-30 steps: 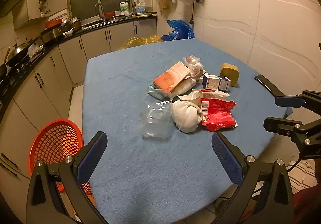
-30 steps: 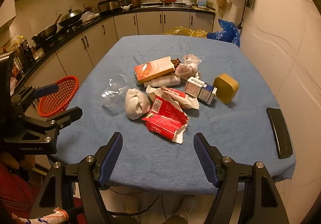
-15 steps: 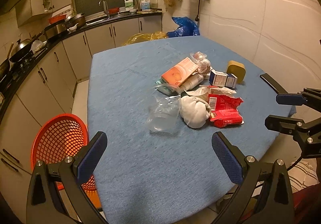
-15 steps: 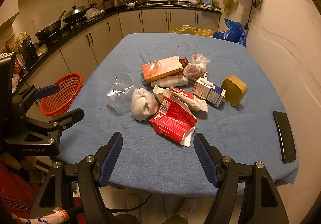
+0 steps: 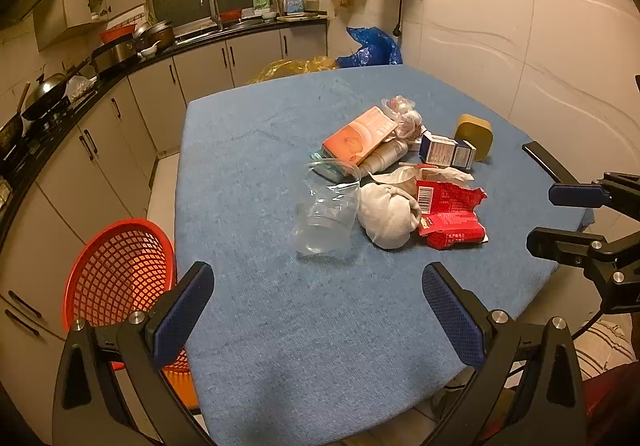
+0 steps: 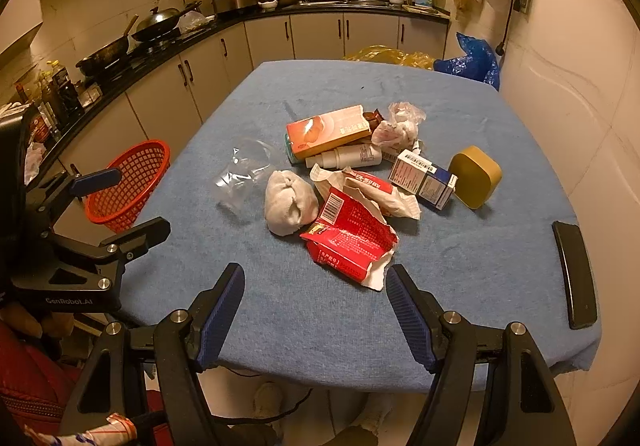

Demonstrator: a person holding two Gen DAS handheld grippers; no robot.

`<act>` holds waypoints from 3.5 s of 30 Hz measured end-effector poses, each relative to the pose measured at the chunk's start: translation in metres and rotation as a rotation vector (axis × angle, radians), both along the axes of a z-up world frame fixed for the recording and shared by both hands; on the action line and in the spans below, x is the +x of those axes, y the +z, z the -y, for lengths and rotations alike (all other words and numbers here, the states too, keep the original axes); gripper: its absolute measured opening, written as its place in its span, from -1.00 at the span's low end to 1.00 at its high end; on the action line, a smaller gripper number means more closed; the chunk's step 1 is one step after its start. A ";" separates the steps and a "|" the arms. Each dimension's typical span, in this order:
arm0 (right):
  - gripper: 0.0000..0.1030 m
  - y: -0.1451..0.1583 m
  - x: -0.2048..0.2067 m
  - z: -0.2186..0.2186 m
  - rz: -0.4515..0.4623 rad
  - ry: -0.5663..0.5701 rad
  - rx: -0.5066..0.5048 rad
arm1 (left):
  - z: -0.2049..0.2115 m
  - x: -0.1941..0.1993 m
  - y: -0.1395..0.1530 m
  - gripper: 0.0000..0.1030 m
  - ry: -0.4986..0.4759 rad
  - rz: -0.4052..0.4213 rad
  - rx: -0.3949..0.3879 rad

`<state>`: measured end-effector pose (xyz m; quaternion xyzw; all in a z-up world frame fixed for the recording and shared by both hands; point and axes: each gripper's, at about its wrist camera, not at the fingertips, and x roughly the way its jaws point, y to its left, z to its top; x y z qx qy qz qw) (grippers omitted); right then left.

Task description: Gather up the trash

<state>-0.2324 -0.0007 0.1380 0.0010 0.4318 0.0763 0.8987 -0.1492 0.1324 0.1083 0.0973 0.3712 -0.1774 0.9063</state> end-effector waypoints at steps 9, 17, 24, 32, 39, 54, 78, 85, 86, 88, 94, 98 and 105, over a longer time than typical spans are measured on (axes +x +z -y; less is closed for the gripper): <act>0.47 -0.002 0.004 0.012 -0.002 0.028 0.021 | 0.009 0.001 -0.001 1.00 0.018 -0.009 0.022; 0.34 -0.009 0.014 0.028 -0.029 0.048 0.050 | 0.009 0.006 -0.004 1.00 0.069 -0.031 0.009; 0.02 -0.025 0.046 0.056 -0.099 0.063 0.144 | 0.004 0.011 0.000 1.00 0.121 -0.047 -0.016; -0.13 -0.050 0.099 0.068 -0.166 0.145 0.152 | 0.000 0.016 0.003 1.00 0.168 -0.070 -0.032; -0.37 -0.072 0.129 0.053 -0.213 0.235 0.111 | -0.002 0.030 0.006 1.00 0.197 -0.092 -0.027; -0.93 -0.066 0.112 0.062 -0.234 0.230 0.129 | 0.040 0.093 -0.032 1.00 0.157 -0.141 0.093; -0.93 -0.029 0.092 0.096 -0.168 0.154 0.155 | 0.022 0.132 -0.064 0.20 0.173 -0.210 -0.009; -0.93 -0.018 0.092 0.087 -0.149 0.162 0.165 | 0.014 0.120 -0.048 0.19 0.185 -0.192 -0.059; -0.93 -0.016 0.093 0.086 -0.143 0.162 0.166 | 0.013 0.118 -0.044 0.19 0.186 -0.190 -0.069; -0.93 -0.013 0.094 0.084 -0.137 0.165 0.170 | 0.011 0.115 -0.038 0.19 0.192 -0.178 -0.080; -0.93 -0.008 0.099 0.072 -0.124 0.181 0.172 | 0.009 0.102 -0.021 0.19 0.209 -0.148 -0.095; -0.93 -0.004 0.103 0.062 -0.119 0.199 0.173 | -0.001 0.095 -0.013 0.19 0.230 -0.134 -0.104; -0.93 0.004 0.113 0.036 -0.114 0.249 0.178 | -0.026 0.082 0.001 0.19 0.286 -0.101 -0.124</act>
